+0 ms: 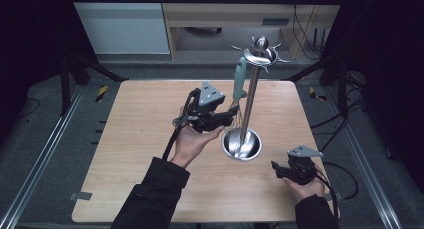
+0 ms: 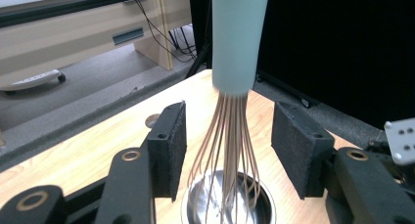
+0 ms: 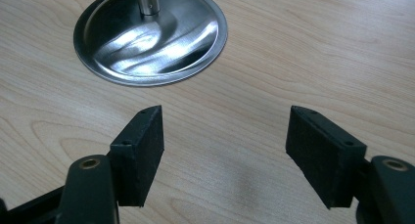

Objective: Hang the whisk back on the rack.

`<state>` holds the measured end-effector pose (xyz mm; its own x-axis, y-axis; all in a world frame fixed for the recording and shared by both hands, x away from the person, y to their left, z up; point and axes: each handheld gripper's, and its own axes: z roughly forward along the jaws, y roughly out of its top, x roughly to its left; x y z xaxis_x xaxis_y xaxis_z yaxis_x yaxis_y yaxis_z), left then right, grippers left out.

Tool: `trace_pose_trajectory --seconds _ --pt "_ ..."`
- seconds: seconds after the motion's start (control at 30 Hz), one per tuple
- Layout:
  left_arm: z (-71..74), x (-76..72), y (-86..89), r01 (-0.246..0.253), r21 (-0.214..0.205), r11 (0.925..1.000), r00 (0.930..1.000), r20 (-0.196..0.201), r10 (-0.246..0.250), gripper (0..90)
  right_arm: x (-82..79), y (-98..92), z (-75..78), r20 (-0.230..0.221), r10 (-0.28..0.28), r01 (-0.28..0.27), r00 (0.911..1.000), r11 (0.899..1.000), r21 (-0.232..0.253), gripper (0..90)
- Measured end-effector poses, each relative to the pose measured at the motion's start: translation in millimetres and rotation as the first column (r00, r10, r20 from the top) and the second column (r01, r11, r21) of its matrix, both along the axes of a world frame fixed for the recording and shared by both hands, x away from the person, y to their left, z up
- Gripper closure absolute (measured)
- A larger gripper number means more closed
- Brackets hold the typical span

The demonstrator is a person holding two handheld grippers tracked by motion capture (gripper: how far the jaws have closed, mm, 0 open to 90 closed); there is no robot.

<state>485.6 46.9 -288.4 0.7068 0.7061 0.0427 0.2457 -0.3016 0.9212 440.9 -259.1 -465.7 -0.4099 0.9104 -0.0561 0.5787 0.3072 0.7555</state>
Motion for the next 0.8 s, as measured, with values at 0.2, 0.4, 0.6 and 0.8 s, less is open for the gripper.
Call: trace_pose_trajectory --seconds 0.2,0.4,0.6,0.8 --pt "-9.9 -7.1 12.5 0.002 0.011 0.9999 0.9999 -0.01 -0.002 44.5 0.1 -0.4 -0.2 -0.001 0.0 0.0 1.0 1.0 -0.003 30.3" --pt "-25.0 -14.9 25.1 0.007 0.017 0.9998 0.9996 -0.028 -0.006 42.1 0.1 -0.9 -0.1 -0.002 0.001 -0.001 1.0 1.0 0.001 29.3" --pt "-48.6 -18.1 42.3 0.002 0.026 0.9997 0.9981 -0.062 0.0 39.7 0.8 -1.4 -0.7 -0.005 -0.002 0.002 1.0 1.0 0.0 27.3" --pt "-71.1 -20.1 63.2 -0.023 0.052 0.9984 0.9955 -0.091 0.028 38.0 1.2 -2.4 -1.5 -0.011 -0.01 0.01 0.9999 1.0 -0.003 24.0"
